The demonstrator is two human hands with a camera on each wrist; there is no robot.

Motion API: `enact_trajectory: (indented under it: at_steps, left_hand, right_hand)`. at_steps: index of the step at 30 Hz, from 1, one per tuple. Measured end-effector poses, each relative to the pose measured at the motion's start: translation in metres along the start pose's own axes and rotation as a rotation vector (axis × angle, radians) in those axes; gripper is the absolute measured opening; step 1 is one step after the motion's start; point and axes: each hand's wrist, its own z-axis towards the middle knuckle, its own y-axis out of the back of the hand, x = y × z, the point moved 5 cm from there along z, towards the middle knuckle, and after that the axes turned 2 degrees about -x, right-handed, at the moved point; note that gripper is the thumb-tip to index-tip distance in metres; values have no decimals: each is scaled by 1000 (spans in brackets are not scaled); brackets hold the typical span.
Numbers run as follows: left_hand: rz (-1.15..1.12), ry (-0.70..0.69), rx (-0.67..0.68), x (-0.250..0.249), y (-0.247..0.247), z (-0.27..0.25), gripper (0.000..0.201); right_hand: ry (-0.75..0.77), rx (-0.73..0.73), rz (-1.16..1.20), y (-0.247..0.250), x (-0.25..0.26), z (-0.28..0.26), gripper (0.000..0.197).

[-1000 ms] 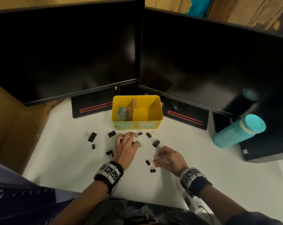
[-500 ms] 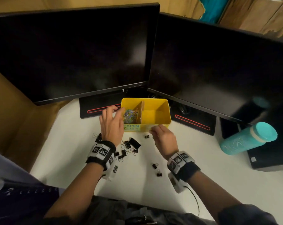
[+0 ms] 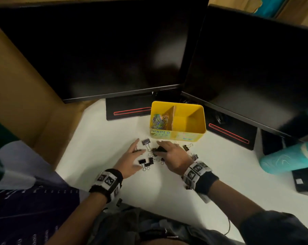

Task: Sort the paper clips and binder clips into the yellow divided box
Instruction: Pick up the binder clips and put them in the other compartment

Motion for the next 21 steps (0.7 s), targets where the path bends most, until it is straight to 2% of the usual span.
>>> enact_trajectory:
  at_steps: [1, 3, 6, 8, 9, 11, 13, 15, 18, 19, 21]
  left_hand:
    - [25, -34, 3, -6, -8, -1, 66]
    - [30, -87, -19, -15, -16, -2, 71]
    - [13, -85, -101, -22, -13, -3, 87]
    - [94, -46, -179, -22, -12, -1, 91]
    - [162, -44, -192, -25, -13, 0, 86]
    - [305, -62, -133, -33, -22, 5, 71]
    - [406, -65, -56, -40, -34, 6, 67]
    - [426, -46, -71, -41, -35, 5, 64]
    - [437, -26, -122, -38, -29, 1, 54]
    - [469, -28, -126, -37, -28, -1, 48]
    - [524, -42, -126, -35, -26, -6, 40]
  right_hand:
    - [-56, 86, -16, -14, -6, -13, 61]
    - [-100, 104, -3, -24, -14, -37, 72]
    - [-143, -33, -20, -14, -30, -68, 77]
    - [-298, -129, -15, -4, -55, -82, 69]
    - [-363, -139, -21, -3, -65, -86, 66]
    - [-433, -81, -11, -9, -75, -87, 62]
    - [-446, 6, 1, -20, -72, -87, 57]
    - [-396, 17, -6, -26, -61, -85, 50]
    - [-289, -94, -38, -20, -47, -93, 42]
    - [-303, -138, -61, -18, -47, -100, 44]
    - [-470, -215, -91, -15, -62, -120, 54]
